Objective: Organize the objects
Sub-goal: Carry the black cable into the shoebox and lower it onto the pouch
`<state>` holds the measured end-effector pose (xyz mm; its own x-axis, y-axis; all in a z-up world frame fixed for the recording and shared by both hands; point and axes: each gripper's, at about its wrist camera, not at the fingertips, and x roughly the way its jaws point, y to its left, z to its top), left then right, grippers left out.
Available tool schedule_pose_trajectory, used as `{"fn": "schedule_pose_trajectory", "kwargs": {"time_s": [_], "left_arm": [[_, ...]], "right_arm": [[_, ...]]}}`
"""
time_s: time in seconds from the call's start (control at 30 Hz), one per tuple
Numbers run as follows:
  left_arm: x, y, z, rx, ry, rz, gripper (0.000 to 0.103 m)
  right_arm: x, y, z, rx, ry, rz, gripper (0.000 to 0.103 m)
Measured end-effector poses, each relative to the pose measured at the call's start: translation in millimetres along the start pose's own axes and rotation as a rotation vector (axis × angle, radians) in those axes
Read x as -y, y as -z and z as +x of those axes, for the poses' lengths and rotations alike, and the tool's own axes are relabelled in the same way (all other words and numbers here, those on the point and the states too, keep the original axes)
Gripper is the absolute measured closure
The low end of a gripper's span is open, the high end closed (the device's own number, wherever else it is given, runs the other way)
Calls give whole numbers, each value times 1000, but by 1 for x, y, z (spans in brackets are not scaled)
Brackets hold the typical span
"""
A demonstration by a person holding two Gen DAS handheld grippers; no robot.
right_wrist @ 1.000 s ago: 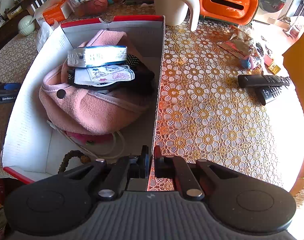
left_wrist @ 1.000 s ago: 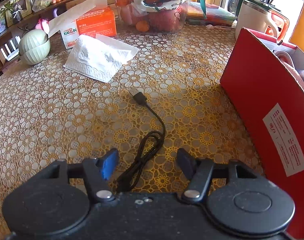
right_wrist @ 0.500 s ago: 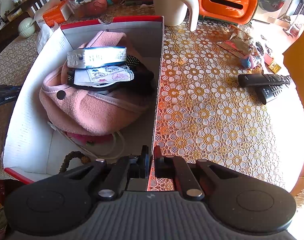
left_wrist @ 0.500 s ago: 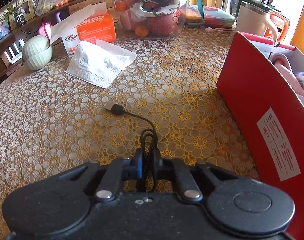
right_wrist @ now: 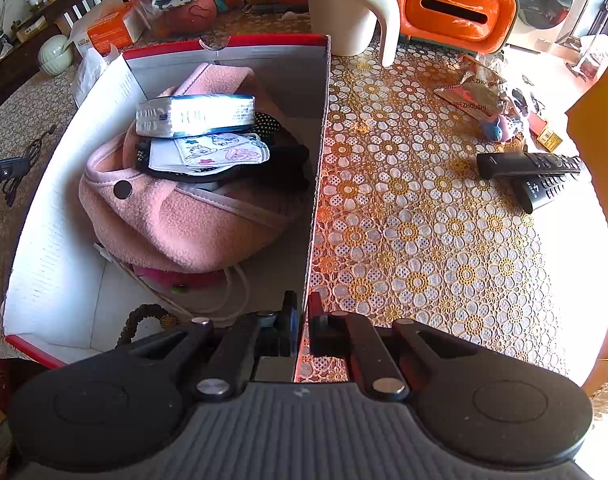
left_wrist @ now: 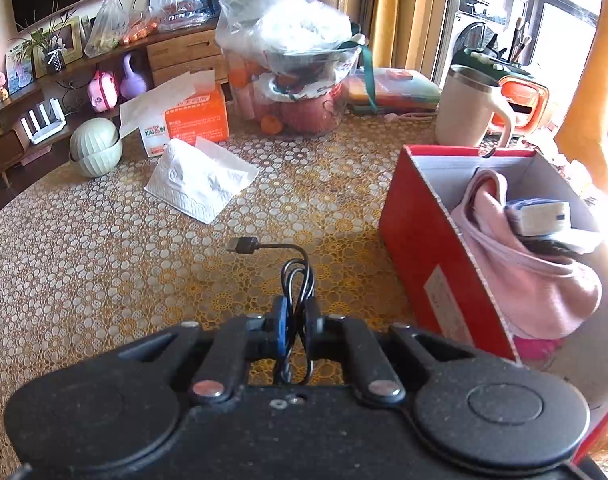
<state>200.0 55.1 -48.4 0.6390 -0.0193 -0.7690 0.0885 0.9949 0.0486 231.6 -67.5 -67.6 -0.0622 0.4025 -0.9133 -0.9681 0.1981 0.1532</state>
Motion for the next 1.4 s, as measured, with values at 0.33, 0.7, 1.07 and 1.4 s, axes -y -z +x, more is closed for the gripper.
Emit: {"fn": "schedule_pose_trajectory", "kwargs": {"time_s": [0.33, 0.7, 1.07, 1.4], "left_arm": [[49, -14, -54, 69, 72, 68, 96], [135, -26, -64, 109, 169, 182, 96], [204, -21, -43, 116, 221, 300, 96], [221, -4, 2, 20, 239, 330, 96]], "right_arm": [[2, 1, 1, 25, -7, 14, 98], [6, 2, 3, 41, -18, 17, 98], [10, 4, 3, 48, -38, 30, 98], [12, 3, 3, 50, -54, 41, 98]]}}
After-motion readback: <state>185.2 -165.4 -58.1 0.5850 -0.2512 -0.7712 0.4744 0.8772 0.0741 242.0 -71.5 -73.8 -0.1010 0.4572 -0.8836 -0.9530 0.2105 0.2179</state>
